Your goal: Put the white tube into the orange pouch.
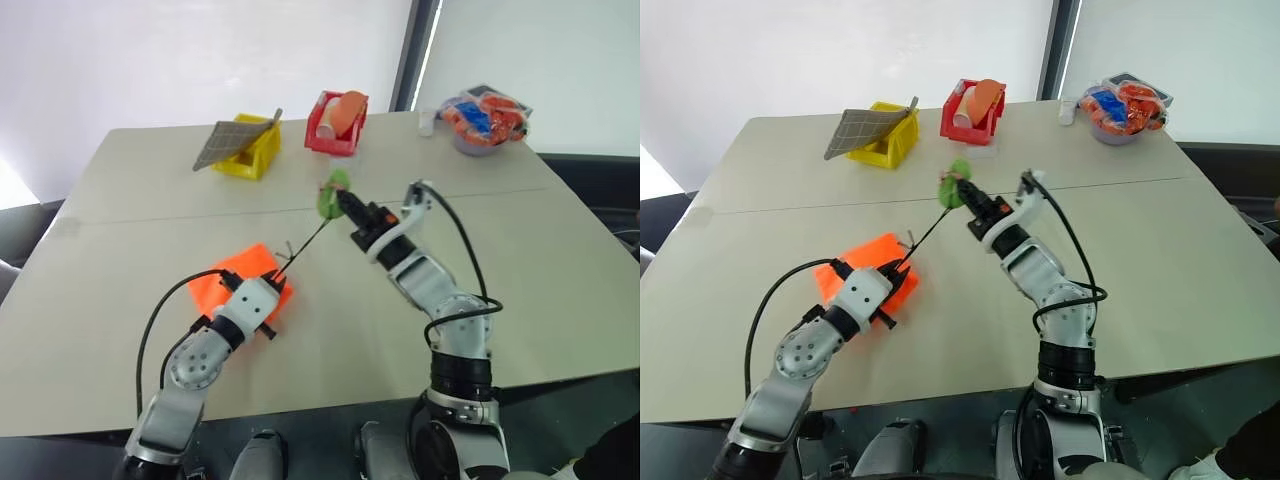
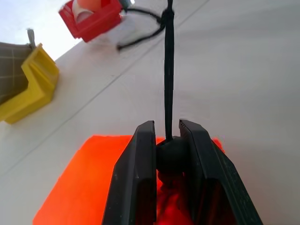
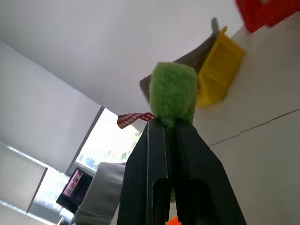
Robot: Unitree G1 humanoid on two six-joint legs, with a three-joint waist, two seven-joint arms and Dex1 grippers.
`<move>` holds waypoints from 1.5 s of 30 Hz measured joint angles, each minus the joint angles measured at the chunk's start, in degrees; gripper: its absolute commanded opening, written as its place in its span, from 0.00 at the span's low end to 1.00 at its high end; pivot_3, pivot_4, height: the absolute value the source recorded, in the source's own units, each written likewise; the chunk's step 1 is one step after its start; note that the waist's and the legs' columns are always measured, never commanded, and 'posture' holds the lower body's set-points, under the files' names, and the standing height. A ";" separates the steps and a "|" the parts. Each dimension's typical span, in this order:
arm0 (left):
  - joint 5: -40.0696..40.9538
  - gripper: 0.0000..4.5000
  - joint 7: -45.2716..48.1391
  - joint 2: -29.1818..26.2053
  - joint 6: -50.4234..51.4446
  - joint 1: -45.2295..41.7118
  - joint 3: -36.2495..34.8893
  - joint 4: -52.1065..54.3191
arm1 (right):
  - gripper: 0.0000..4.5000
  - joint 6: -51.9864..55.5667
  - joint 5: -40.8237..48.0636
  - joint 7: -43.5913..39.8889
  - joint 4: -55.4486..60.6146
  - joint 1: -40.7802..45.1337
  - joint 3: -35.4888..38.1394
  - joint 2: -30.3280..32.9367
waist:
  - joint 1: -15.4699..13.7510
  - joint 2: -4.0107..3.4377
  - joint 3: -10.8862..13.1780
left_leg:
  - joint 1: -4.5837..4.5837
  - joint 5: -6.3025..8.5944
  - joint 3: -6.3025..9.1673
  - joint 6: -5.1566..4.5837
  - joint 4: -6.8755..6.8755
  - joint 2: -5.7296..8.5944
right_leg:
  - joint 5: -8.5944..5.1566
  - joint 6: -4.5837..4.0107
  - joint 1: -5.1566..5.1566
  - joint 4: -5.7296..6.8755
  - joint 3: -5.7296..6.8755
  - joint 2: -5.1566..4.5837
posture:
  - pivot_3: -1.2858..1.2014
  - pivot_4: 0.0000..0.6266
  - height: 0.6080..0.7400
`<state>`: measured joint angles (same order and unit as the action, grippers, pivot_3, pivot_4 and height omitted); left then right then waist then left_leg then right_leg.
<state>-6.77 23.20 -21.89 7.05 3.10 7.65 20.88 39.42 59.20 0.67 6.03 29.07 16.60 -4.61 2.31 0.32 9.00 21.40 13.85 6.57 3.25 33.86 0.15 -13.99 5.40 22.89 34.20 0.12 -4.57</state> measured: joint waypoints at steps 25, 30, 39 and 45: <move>31.22 1.00 13.72 -7.92 9.20 11.48 -13.69 6.74 | 0.80 -2.87 -11.09 0.54 -1.86 -8.56 -4.90 9.13 | 0.12 -0.18 0.02 | 0.02 0.01 0.00 -0.02 -0.05 -0.03 | -0.03 -0.02 0.05 -0.07 0.00 -0.02 | 0.52 0.24 1.00; 38.15 1.00 13.78 -9.05 14.03 14.15 -22.41 6.88 | 0.80 -4.14 -16.71 -12.25 2.34 -17.07 -9.25 19.90 | -0.01 -0.16 0.03 | 0.07 0.03 -0.03 0.00 -0.01 -0.01 | -0.06 -0.01 0.04 -0.18 0.00 -0.08 | 0.52 0.24 1.00; 36.35 1.00 12.60 -9.77 13.54 17.73 -29.49 -2.58 | 0.80 -15.46 -26.22 -32.76 3.17 -23.14 -9.78 33.40 | 0.05 -0.10 0.06 | 0.14 0.06 -0.15 0.04 0.00 -0.02 | -0.06 -0.01 0.26 -0.62 0.01 -0.13 | 0.52 0.24 1.00; 35.27 1.00 11.23 -7.72 12.15 16.90 -30.10 -5.31 | 0.80 -22.75 -31.31 -39.86 0.25 -24.88 -9.71 36.13 | -1.20 0.10 0.01 | 0.21 0.06 -0.23 0.04 0.01 0.01 | -0.04 -0.03 0.18 -0.84 0.00 -0.22 | 0.52 0.24 1.00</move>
<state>28.50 34.42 -29.61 19.20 20.00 -22.45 15.57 16.67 27.89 -39.20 6.28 4.20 6.89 31.51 1.12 0.43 9.01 21.61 13.91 6.34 3.29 33.86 0.16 -14.03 5.37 23.06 33.36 0.12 -4.79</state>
